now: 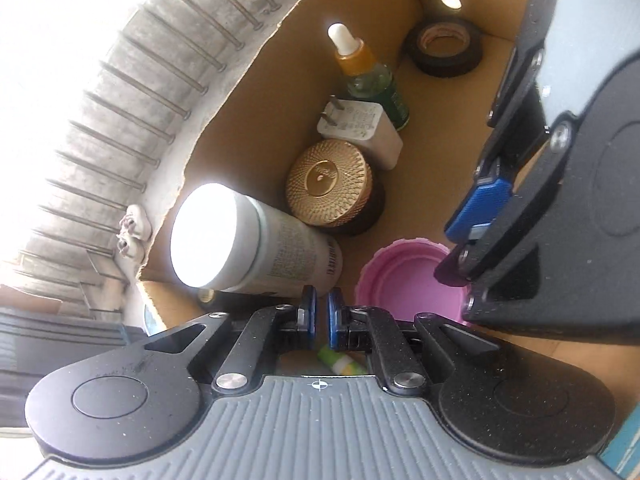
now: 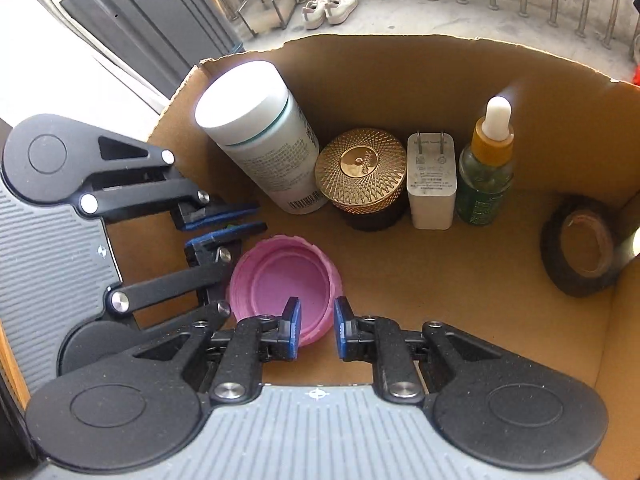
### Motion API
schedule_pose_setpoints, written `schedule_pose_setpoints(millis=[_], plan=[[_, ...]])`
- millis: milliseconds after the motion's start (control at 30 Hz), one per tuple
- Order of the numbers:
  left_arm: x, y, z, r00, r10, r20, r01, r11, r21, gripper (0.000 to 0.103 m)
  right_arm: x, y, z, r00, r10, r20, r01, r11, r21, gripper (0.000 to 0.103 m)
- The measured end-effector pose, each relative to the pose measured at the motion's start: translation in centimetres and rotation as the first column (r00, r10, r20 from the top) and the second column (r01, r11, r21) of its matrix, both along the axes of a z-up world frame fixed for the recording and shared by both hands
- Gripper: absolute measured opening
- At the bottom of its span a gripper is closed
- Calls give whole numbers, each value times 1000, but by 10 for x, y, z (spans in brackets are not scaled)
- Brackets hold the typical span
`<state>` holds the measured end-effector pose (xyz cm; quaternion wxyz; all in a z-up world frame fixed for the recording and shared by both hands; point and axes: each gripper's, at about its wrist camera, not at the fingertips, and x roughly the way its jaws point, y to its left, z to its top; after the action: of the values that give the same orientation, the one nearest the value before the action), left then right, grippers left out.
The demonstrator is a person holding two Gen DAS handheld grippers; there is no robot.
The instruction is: Organize rigid objects
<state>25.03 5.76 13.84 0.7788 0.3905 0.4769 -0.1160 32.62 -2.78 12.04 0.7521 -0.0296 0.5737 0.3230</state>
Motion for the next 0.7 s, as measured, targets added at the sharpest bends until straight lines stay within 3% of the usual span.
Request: schedule_pose_setpoints(millis=[33, 100, 133, 267, 367, 433, 500, 567, 633, 700], plan=[[-1, 3, 2, 1000, 16, 7, -16, 1000, 4, 6, -2, 0, 0, 1000, 0, 4, 0, 1000, -4, 19], [-7, 11, 10, 1000, 29, 5, -29, 997, -74, 9, -8, -2, 3, 1000, 5, 19, -5, 1000, 13, 19], [-9, 17, 14, 997, 64, -36, -68, 988, -136, 10, -12, -5, 5, 999, 8, 35, -9, 1000, 19, 19], [-13, 31, 19, 988, 100, -114, -131, 941, -312, 13, -23, -22, 17, 996, -6, 85, 2, 999, 54, 19], [-10, 37, 17, 970, 121, -208, -201, 885, -420, 13, -32, -38, 32, 993, -24, 115, 14, 996, 87, 19], [-5, 34, 10, 957, 126, -261, -231, 875, -425, 13, -38, -47, 37, 989, -23, 148, 13, 998, 66, 19], [-2, 27, 2, 955, 124, -270, -224, 897, -381, 13, -33, -53, 38, 987, -17, 161, 12, 999, 32, 19], [0, 22, -6, 955, 137, -261, -217, 926, -309, 13, -28, -54, 36, 988, -15, 154, 11, 1000, 24, 19], [1, 21, -5, 963, 150, -226, -210, 940, -269, 15, -24, -58, 32, 991, -11, 135, 8, 1000, 22, 19], [3, 25, -7, 964, 200, -177, -231, 956, -181, 12, -28, -60, 33, 992, -2, 127, 0, 1000, 11, 19]])
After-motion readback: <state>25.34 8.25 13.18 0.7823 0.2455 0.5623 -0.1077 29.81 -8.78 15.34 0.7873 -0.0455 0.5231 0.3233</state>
